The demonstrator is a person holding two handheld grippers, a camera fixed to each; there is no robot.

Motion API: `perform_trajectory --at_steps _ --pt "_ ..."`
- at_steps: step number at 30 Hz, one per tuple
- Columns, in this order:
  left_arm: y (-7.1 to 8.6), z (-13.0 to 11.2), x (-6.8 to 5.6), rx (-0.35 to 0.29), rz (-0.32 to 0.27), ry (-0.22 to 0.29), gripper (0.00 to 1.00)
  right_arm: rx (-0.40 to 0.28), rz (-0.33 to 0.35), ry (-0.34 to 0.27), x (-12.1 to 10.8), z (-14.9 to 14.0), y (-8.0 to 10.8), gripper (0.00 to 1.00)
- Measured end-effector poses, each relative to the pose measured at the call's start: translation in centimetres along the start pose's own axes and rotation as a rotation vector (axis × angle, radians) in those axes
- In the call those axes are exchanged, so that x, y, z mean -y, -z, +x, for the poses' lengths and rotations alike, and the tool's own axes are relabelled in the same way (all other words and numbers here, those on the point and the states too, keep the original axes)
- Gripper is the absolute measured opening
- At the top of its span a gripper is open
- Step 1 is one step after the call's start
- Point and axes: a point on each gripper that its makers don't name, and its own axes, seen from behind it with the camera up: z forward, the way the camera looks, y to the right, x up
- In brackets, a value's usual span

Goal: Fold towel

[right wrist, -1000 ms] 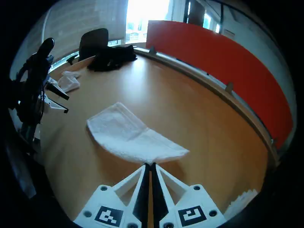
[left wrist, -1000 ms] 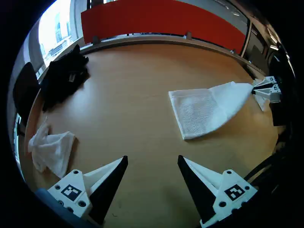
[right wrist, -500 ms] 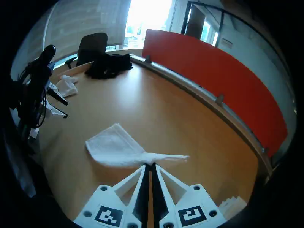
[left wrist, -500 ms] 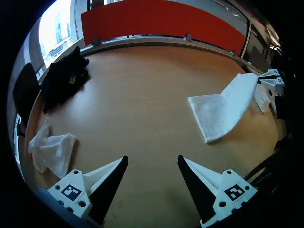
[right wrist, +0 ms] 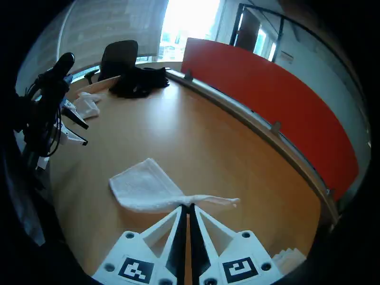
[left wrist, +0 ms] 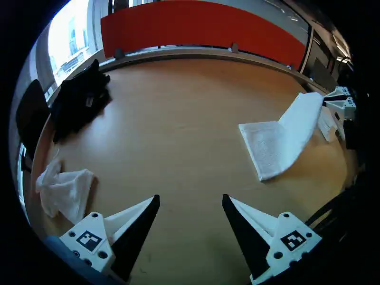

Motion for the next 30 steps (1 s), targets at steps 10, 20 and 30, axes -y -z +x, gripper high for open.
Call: perform_trajectory --at_steps 10,20,30 --pt "0.1 0.6 -0.1 -0.009 0.000 0.007 0.98 -0.009 0.049 0.024 1.8 0.6 -1.4 0.04" --pt "0.7 1.0 0.2 -0.021 0.003 0.015 0.98 -0.003 0.125 0.052 5.2 1.1 -3.5 0.04" --pt "1.4 1.5 0.8 -0.038 0.015 0.028 0.98 0.014 0.212 0.087 8.7 1.4 -6.1 0.04"
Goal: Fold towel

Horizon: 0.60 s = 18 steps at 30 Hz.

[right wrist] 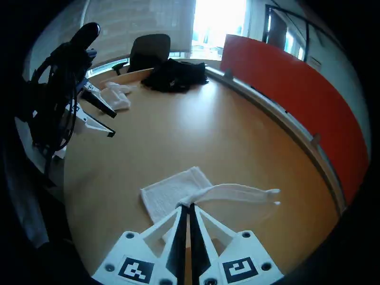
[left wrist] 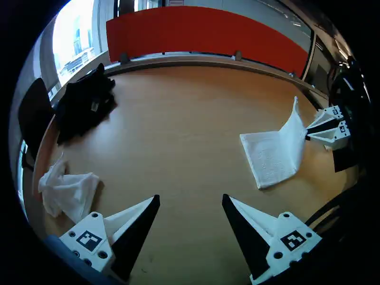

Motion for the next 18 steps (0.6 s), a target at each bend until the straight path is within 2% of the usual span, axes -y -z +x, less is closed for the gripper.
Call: perform_trajectory --at_steps 5,11,18 --pt "0.5 -0.2 0.6 -0.004 0.012 0.012 0.98 0.020 0.044 0.016 1.5 -0.3 -1.7 0.04" --pt "1.0 -0.5 1.4 -0.004 0.026 0.030 0.98 0.048 0.082 0.004 2.5 -1.1 -3.7 0.05" --pt "1.2 -0.8 1.9 -0.002 0.035 0.037 0.98 0.056 0.091 -0.005 2.6 -1.4 -4.4 0.05"
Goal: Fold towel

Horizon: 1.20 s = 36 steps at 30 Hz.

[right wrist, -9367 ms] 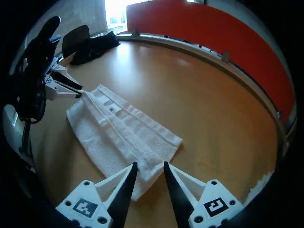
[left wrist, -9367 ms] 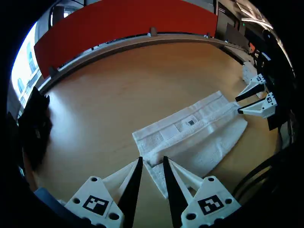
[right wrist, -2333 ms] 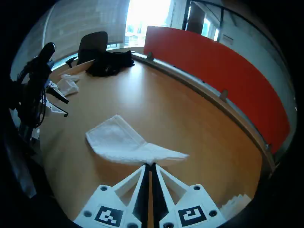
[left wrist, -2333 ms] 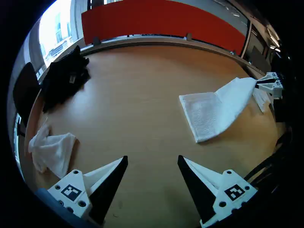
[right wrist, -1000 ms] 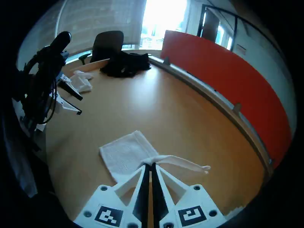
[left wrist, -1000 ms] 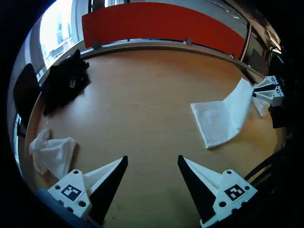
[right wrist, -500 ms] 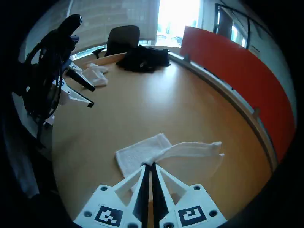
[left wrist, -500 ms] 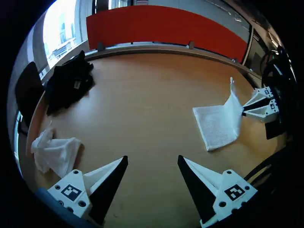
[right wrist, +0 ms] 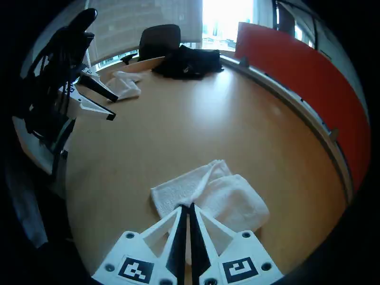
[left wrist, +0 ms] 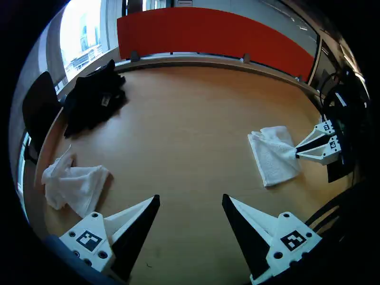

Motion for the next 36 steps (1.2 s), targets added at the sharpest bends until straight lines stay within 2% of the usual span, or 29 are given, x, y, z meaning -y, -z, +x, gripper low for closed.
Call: perform_trajectory --at_steps 19,21,24,29,36 --pt "-0.24 0.21 -0.01 0.003 0.002 -0.004 0.97 -0.005 0.022 0.007 0.32 0.31 0.21 0.07" --pt "-0.24 0.19 0.03 0.004 0.003 -0.004 0.97 -0.002 0.026 0.007 0.39 0.25 0.17 0.12" --pt "-0.25 0.14 0.05 0.005 0.005 -0.004 0.98 0.005 0.035 0.005 0.54 0.06 0.15 0.30" --pt "-0.27 0.16 0.05 0.005 0.005 -0.004 0.98 0.013 0.041 0.005 0.66 -0.22 0.22 0.73" --pt "-0.28 0.30 -0.10 0.003 0.004 -0.008 0.98 0.015 0.028 -0.004 0.41 -0.58 0.35 0.73"
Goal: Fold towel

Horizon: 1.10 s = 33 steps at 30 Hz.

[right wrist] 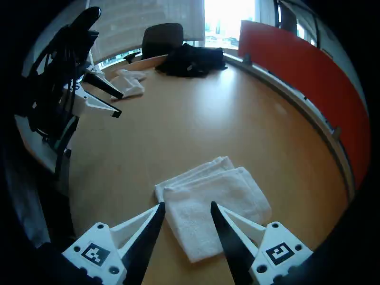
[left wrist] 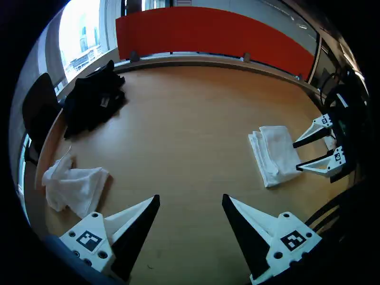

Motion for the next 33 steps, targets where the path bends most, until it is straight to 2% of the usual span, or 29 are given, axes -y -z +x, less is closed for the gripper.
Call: perform_trajectory --at_steps 8,33 --pt "0.0 0.1 0.0 -0.002 -0.001 0.000 0.98 0.011 -0.017 -0.022 -0.3 -1.2 0.1 0.73" --pt "0.1 -0.2 -0.4 0.000 -0.003 -0.009 0.98 0.101 -0.076 -0.106 -1.1 -8.7 1.8 0.73"
